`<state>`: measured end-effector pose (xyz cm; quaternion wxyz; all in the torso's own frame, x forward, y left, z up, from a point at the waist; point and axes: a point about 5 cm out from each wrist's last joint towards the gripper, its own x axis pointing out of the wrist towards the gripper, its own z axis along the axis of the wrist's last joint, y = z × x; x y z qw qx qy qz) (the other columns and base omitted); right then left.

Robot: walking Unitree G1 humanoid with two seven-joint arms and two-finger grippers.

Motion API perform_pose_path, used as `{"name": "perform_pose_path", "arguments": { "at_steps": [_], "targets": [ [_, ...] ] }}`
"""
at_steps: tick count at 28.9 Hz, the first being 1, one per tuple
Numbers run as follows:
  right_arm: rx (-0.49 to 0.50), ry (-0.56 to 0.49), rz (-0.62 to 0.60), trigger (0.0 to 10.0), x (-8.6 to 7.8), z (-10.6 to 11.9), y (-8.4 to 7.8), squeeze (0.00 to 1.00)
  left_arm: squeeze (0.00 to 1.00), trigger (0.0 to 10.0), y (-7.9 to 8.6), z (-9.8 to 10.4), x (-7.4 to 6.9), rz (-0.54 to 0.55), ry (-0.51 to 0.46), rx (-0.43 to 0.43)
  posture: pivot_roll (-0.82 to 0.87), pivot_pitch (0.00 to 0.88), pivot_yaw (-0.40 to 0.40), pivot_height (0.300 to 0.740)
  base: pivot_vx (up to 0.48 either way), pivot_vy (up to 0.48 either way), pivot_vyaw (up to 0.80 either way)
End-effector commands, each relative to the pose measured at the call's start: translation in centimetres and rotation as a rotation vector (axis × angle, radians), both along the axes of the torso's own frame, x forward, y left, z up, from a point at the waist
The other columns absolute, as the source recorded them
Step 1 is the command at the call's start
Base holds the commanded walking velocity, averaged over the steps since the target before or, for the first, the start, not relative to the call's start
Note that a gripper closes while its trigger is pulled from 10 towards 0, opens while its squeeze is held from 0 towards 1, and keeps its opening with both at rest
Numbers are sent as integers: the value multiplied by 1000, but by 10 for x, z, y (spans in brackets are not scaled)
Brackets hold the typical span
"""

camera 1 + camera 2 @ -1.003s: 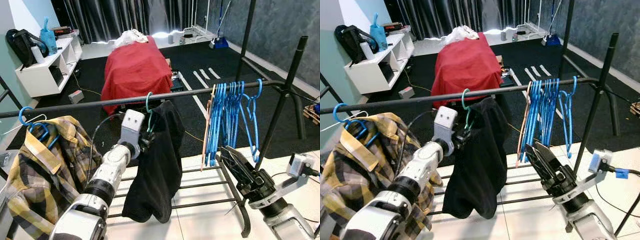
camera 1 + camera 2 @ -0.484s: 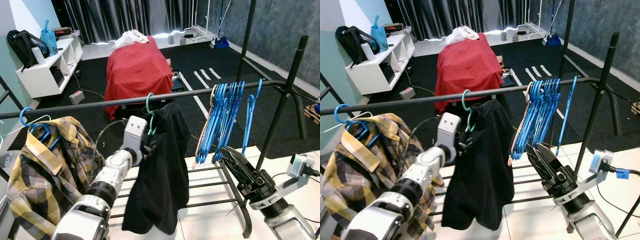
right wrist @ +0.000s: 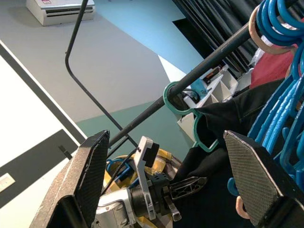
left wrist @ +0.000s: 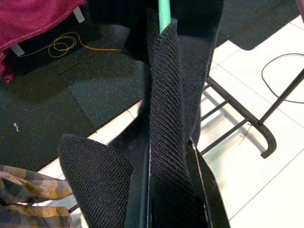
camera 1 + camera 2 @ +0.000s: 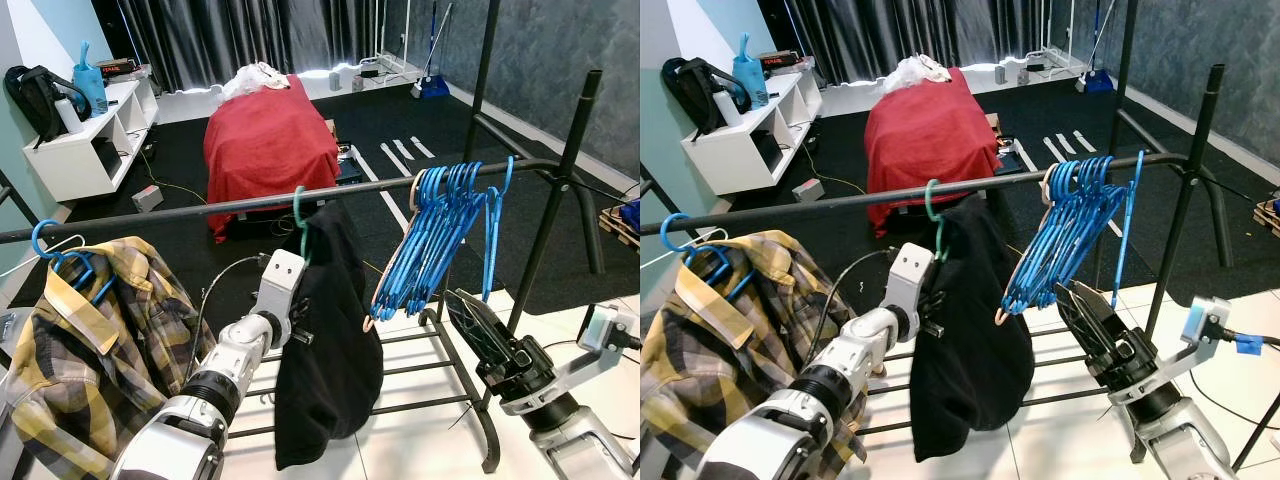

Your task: Hang hanger

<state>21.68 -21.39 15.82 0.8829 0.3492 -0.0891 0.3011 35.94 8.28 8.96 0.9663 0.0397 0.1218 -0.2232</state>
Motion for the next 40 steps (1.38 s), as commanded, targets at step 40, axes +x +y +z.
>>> {"name": "perform_pose_path", "arguments": {
  "at_steps": [40],
  "targets": [
    [-137, 39, -16, 10000, 26, -1, 9, 0, 0, 0, 160, 11, -97, -208, -40, -162, -205, 0, 52, 740, 0, 0, 0]
  ]
}}
